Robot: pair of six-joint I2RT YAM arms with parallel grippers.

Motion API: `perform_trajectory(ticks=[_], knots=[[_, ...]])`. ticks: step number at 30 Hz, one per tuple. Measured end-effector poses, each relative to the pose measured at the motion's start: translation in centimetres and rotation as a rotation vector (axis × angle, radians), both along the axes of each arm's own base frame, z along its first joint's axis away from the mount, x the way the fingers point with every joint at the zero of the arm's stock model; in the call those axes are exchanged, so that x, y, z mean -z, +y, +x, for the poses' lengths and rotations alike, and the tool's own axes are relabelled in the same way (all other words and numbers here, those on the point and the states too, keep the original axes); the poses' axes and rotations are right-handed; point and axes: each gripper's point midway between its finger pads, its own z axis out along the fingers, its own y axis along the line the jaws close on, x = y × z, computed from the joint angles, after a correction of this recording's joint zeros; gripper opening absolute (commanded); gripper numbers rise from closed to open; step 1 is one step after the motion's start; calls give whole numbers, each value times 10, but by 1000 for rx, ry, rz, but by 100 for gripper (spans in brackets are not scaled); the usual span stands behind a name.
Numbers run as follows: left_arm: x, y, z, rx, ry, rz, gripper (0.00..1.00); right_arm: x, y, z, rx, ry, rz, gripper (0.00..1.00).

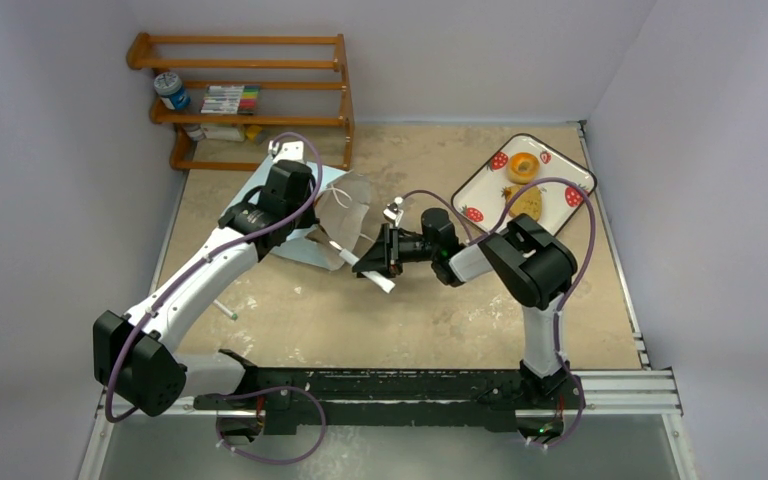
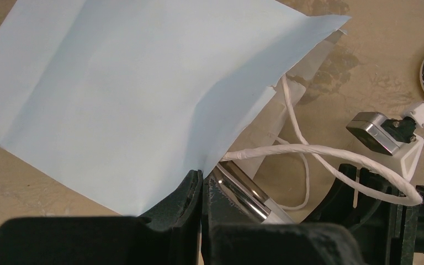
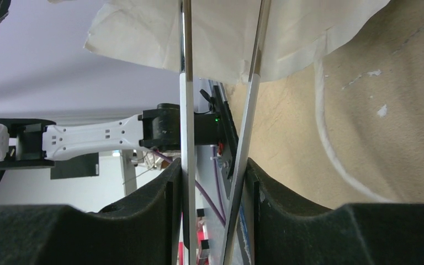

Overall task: Take the fake bread out of the paper bag
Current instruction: Take out the fake bread from the paper bag.

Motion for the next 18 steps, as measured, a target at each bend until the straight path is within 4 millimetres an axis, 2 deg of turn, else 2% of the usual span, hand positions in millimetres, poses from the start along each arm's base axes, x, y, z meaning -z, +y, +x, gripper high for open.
perform_trajectory(ticks=[11, 18], knots=[[-1, 1, -2, 0, 2, 1, 0, 13, -7, 5, 27, 8, -48, 42], [-3, 1, -3, 2, -3, -5, 0, 13, -8, 7, 34, 4, -49, 42]])
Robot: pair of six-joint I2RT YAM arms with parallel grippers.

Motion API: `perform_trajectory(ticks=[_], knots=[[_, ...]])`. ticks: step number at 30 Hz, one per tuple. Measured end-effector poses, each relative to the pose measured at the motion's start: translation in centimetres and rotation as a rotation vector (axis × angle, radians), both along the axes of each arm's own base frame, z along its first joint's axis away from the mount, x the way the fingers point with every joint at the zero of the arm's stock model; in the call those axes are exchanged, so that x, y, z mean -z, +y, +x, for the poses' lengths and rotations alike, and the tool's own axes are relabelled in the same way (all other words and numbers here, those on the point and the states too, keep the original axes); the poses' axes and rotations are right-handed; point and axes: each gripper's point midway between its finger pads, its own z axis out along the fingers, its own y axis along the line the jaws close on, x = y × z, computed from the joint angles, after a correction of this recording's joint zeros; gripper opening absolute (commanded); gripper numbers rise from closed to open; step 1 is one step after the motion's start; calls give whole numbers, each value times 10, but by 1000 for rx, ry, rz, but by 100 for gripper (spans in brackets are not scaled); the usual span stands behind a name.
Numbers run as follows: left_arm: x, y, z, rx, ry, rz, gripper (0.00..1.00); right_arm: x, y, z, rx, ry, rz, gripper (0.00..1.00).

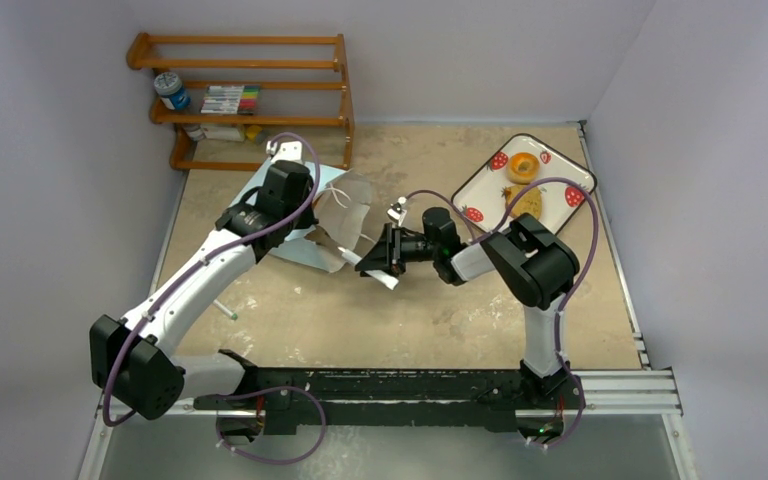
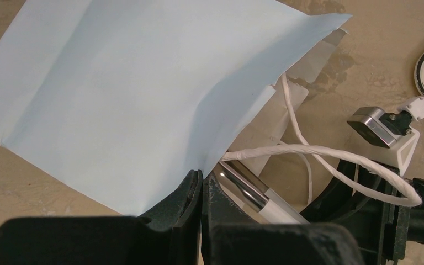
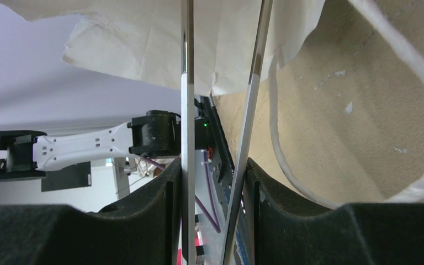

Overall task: Take the fake bread out of the paper bag
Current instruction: Take out the fake bread from the paper bag.

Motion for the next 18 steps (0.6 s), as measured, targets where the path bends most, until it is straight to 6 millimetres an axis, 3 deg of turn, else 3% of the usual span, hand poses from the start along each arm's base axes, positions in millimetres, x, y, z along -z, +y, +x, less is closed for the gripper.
perform_trajectory(ticks=[8, 18], knots=[[-2, 0, -1, 3, -3, -5, 0, -11, 6, 10, 5, -24, 22, 43], [-1, -2, -1, 11, 0, -11, 0, -3, 9, 24, 23, -19, 17, 43]])
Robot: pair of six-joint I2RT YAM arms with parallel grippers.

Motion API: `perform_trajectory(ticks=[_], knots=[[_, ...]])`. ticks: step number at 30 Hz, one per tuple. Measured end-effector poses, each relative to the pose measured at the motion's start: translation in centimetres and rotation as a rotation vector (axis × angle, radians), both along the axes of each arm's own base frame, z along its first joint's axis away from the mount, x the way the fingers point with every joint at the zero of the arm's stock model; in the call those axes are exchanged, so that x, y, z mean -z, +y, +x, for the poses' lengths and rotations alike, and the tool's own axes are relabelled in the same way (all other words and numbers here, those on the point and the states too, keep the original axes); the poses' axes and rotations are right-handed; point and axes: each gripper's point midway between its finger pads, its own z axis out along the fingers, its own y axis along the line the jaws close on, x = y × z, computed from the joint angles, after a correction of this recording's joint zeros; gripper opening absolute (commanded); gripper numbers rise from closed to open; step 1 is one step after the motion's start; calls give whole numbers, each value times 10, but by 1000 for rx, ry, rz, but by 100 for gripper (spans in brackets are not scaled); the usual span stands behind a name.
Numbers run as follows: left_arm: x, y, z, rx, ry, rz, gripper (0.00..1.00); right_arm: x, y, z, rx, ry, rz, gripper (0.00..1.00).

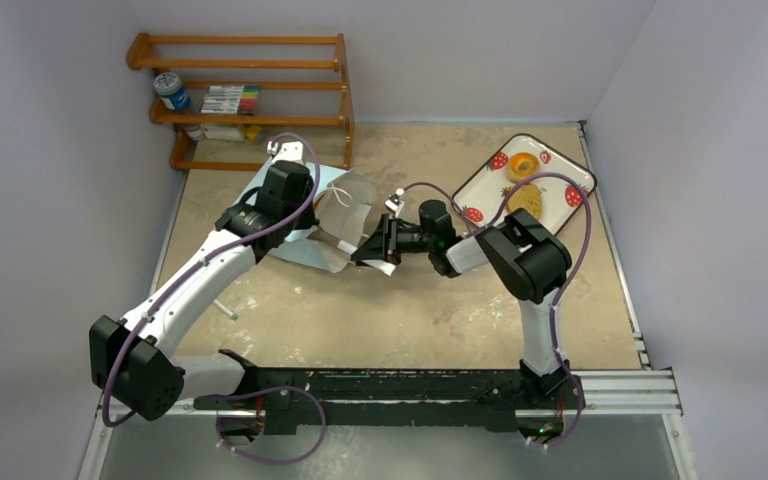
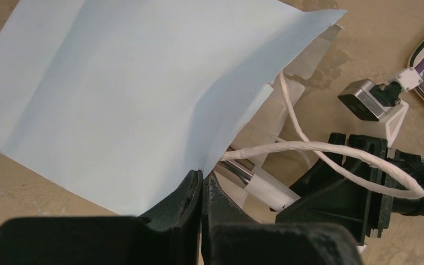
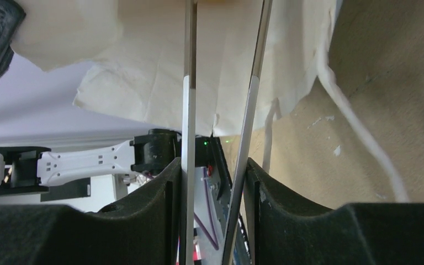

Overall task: Take the fake bread out of the paper bag
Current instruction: Take out the fake bread from the paper bag.

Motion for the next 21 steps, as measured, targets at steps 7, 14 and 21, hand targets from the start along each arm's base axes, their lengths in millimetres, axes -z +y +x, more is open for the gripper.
perform_trajectory(ticks=[7, 14, 21], knots=[[0, -2, -1, 9, 4, -7, 0, 2, 1, 13, 33, -14, -1, 43], [1, -4, -1, 12, 7, -16, 0, 7, 6, 22, 35, -23, 7, 37], [3, -5, 0, 7, 3, -29, 0, 4, 11, 31, 32, -43, -4, 7]])
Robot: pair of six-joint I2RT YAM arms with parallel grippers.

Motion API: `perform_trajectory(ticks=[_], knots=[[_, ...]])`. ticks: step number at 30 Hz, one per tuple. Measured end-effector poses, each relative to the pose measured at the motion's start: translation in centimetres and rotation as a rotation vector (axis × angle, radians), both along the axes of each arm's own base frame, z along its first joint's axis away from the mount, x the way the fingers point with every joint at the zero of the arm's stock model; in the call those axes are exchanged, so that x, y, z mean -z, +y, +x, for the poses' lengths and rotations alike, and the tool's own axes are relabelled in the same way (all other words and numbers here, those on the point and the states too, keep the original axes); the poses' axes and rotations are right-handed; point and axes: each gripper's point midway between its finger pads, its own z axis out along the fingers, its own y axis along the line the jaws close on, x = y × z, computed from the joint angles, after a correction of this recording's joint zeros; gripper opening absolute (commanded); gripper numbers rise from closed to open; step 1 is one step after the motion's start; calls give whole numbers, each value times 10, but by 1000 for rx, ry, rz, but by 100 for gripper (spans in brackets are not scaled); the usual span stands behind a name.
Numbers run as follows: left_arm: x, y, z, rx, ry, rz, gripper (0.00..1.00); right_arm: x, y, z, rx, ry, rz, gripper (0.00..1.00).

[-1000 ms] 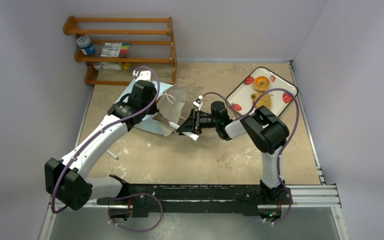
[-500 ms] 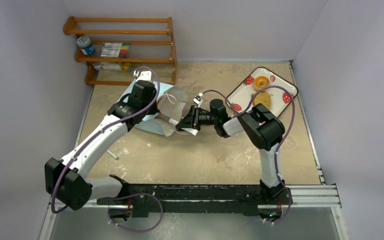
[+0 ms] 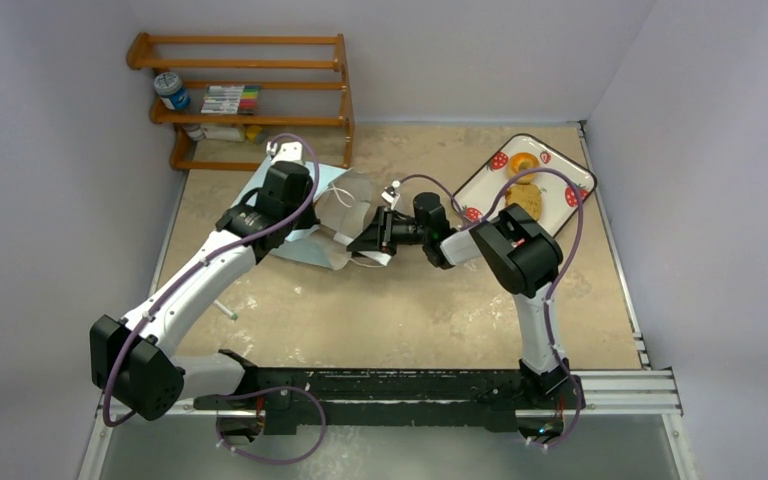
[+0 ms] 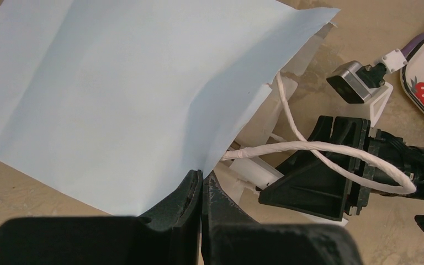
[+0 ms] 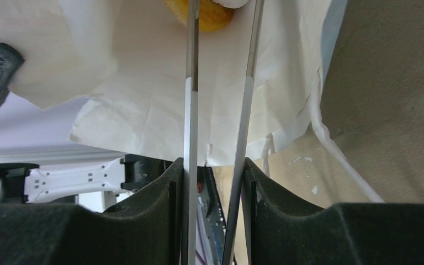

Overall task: Take the fake bread out of the paper bag
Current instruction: Take out the fake bread from the paper bag.

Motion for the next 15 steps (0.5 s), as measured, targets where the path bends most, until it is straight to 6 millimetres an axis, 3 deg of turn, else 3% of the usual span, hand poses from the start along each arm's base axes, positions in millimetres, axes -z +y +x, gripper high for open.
perform_trajectory(ticks=[2, 5, 15], knots=[[-1, -1, 1, -4, -5, -6, 0, 4, -1, 0, 4, -2, -16, 0], [1, 0, 2, -13, -7, -10, 0, 3, -4, 0, 11, -16, -49, 0], [-9, 6, 14, -115, -74, -44, 0, -27, -23, -7, 73, -117, -142, 0]])
